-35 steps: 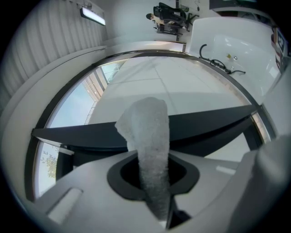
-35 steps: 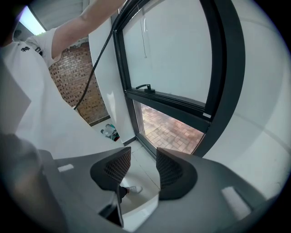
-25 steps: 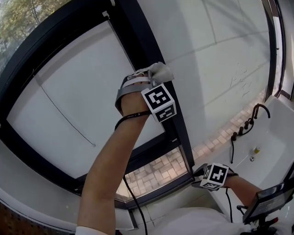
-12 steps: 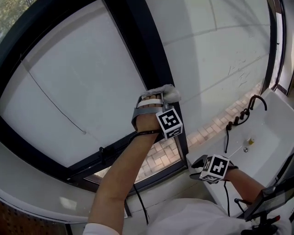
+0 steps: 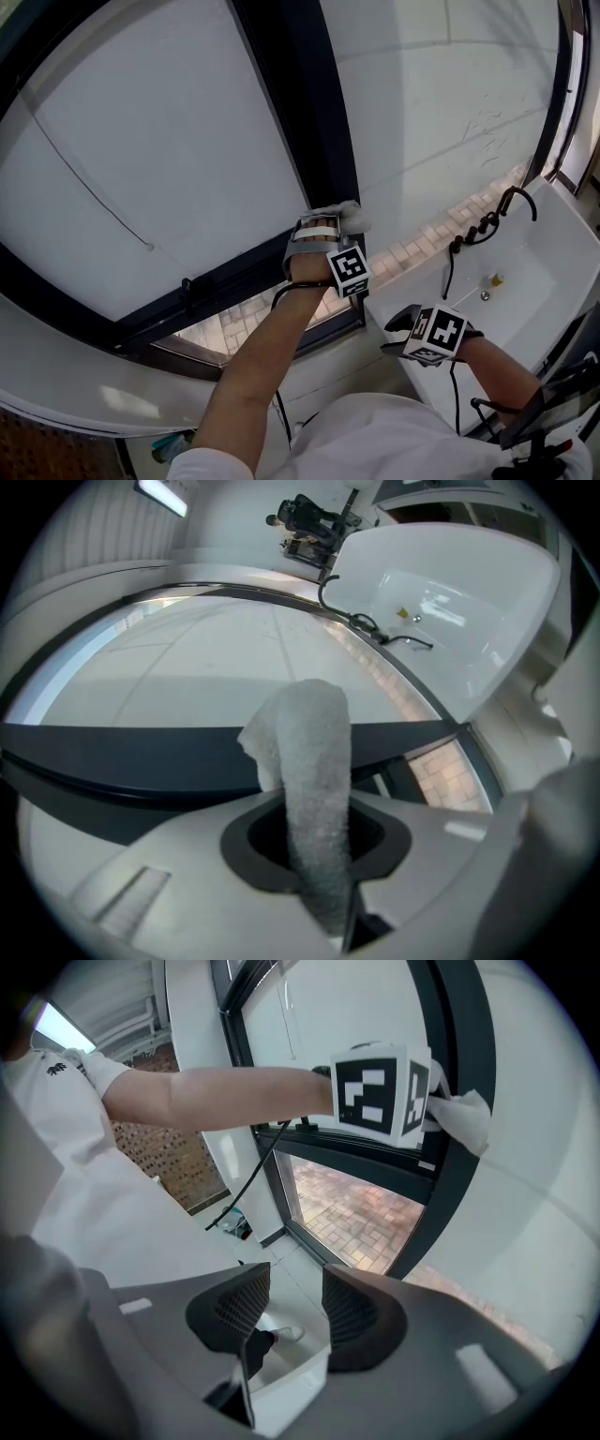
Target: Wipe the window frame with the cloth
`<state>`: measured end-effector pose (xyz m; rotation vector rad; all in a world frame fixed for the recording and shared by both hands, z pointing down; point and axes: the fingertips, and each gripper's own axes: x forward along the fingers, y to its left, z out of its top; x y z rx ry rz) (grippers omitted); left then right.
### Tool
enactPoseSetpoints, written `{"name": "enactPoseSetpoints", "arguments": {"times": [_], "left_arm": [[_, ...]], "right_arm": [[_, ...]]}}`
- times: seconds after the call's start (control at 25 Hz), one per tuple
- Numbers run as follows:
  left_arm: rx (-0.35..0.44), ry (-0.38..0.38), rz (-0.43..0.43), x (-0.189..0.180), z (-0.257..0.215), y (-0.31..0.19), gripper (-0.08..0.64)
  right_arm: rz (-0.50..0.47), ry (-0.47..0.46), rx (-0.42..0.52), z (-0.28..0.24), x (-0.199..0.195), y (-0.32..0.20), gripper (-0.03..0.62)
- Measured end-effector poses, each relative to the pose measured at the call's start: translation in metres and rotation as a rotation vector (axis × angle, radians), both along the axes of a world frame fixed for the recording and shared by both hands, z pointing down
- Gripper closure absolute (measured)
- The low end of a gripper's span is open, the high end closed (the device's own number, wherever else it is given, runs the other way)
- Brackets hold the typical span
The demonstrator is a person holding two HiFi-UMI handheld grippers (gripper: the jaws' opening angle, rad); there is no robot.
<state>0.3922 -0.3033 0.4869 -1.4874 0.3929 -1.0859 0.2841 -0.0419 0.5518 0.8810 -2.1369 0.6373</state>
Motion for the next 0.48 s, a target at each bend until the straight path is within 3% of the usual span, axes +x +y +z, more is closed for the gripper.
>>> {"name": "enactPoseSetpoints", "arguments": {"times": [0.48], "left_arm": [[-0.158,-0.011,-0.034,-0.002,0.088,0.005,0.469]], "right_arm": [[0.012,0.006,-0.027,0.003,0.012,0.009,0.416]]}}
